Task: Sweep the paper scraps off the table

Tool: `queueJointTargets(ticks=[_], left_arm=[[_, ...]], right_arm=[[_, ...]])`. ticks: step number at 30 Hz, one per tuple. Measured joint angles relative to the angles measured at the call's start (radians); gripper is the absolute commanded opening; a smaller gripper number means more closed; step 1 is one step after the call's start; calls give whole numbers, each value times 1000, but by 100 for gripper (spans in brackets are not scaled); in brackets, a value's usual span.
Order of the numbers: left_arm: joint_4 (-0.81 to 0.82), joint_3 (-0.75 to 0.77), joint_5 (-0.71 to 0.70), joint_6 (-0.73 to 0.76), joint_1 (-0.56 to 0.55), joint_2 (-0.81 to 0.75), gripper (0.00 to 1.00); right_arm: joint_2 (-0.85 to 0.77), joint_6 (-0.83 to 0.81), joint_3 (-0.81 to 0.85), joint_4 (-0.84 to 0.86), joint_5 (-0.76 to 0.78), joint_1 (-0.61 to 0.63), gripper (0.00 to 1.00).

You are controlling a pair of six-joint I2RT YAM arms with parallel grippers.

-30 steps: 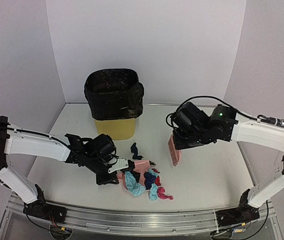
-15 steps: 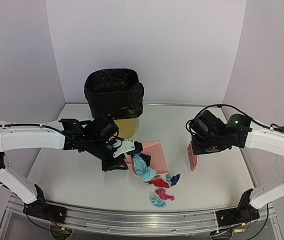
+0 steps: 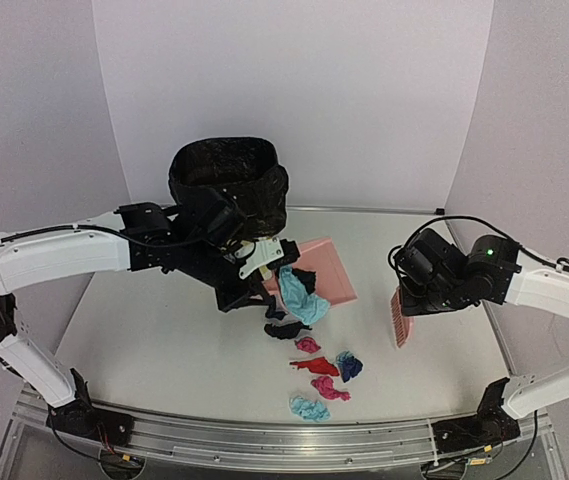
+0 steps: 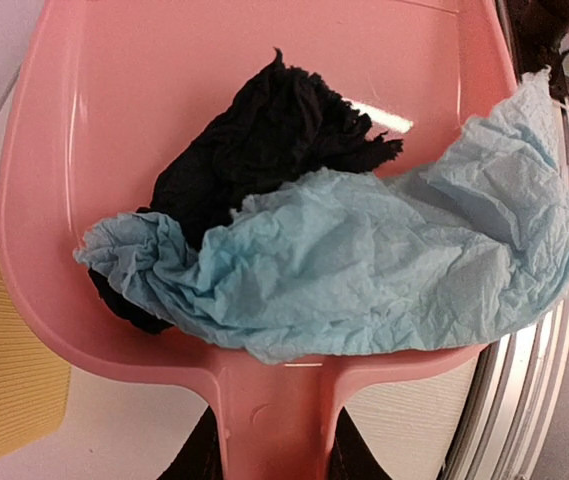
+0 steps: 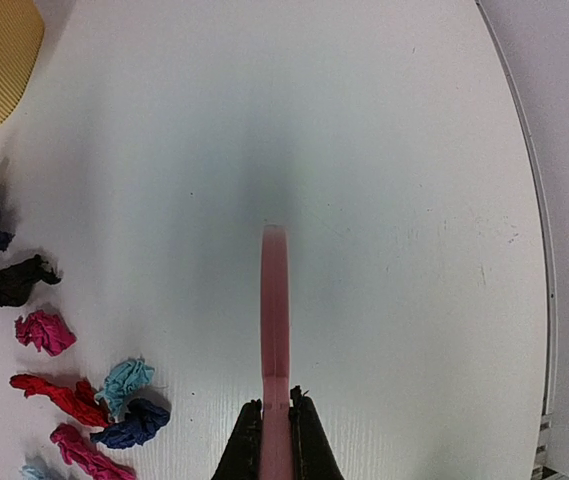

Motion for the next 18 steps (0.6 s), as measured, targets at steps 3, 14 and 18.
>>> queueJointTargets(ticks=[3,14,18], left_arm=[[-23,89,-53,-12,0,2,0],[-115,446,-179,27,82,132,0],[-146,564,-179,61,204,205,0]], right_arm=[[0,0,0,-5,0,-1,0],[-1,11,-7,-7,13,-2,0],[-1,19,-22,-8,14,-2,0]])
